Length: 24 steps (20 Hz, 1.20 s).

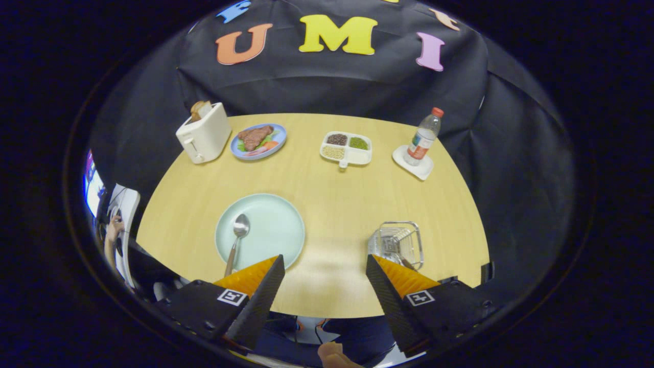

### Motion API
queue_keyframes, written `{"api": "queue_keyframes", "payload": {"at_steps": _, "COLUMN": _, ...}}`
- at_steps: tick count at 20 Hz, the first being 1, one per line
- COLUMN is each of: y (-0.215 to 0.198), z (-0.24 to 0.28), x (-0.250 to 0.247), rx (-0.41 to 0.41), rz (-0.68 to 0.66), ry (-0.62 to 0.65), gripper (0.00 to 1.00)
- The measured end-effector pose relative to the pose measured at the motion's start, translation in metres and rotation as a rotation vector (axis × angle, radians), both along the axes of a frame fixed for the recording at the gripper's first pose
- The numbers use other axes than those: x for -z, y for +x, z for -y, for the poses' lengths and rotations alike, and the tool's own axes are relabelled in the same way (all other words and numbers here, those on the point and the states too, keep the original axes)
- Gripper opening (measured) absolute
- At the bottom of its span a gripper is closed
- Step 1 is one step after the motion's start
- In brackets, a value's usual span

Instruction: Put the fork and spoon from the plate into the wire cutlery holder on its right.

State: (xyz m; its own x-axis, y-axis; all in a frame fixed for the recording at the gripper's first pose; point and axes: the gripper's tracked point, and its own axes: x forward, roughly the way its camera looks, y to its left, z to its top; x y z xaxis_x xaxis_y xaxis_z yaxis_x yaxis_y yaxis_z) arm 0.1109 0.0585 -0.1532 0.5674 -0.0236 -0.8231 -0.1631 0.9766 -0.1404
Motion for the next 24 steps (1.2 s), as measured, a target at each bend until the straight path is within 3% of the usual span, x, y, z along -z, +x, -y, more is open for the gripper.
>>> {"api": "queue_keyframes", "payload": {"at_steps": 6, "y": -0.008, "z": -0.070, "x": 0.039, "rx": -0.110, "rz": -0.069, "ry": -0.008, "gripper": 0.97}}
{"api": "queue_keyframes", "payload": {"at_steps": 11, "y": -0.009, "z": -0.105, "x": 0.070, "rx": -0.129, "rz": -0.134, "ry": 0.009, "gripper": 0.97}}
{"api": "queue_keyframes", "payload": {"at_steps": 19, "y": -0.002, "z": -0.131, "x": 0.130, "rx": -0.066, "rz": -0.246, "ry": 0.056, "gripper": 0.95}}
{"api": "queue_keyframes", "payload": {"at_steps": 24, "y": 0.003, "z": -0.135, "x": 0.150, "rx": -0.015, "rz": -0.291, "ry": 0.085, "gripper": 0.83}}
